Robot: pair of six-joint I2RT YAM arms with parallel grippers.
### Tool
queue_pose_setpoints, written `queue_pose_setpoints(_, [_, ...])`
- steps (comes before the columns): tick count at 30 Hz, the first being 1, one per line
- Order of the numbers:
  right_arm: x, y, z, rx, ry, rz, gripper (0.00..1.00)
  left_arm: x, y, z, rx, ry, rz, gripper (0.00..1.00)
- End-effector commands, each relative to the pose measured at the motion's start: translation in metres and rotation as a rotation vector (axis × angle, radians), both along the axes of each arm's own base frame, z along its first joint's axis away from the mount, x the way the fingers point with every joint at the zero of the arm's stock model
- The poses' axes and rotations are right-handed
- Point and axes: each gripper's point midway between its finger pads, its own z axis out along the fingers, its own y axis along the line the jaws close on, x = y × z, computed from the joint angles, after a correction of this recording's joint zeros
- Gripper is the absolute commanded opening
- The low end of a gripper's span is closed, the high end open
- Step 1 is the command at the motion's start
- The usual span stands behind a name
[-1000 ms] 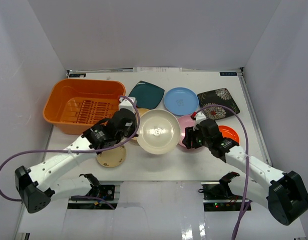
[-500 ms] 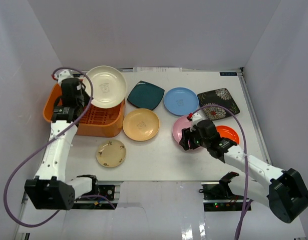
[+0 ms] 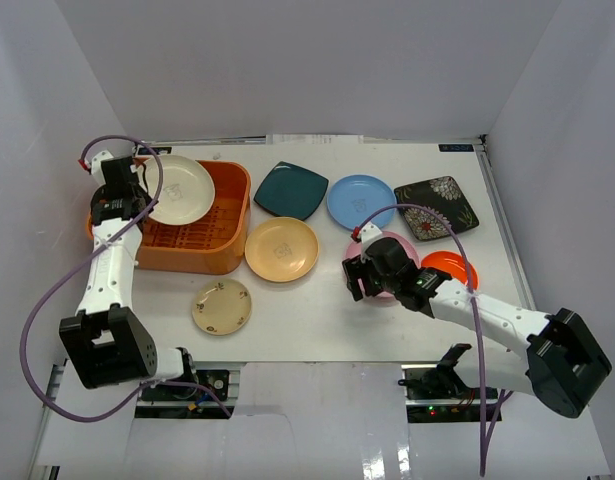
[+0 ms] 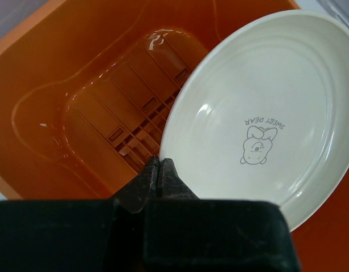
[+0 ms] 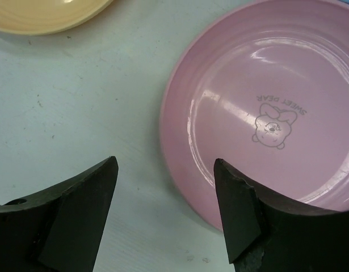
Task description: Place the plates into the plastic bin on the countertop
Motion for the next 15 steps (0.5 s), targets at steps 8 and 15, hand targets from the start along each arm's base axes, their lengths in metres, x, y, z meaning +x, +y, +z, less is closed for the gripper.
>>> queue_pose_setpoints(8, [0.026, -0.007, -0.005, -0.169, -0.038, -0.032, 0.66, 0.015, 0.0, -0.018, -0.013, 0.037, -0.017, 0.3])
queue_pose_setpoints(15, [0.015, 0.0, -0.03, -0.193, 0.04, 0.023, 0.54, 0.011, -0.019, 0.008, -0.055, -0.084, -0.092, 0.59])
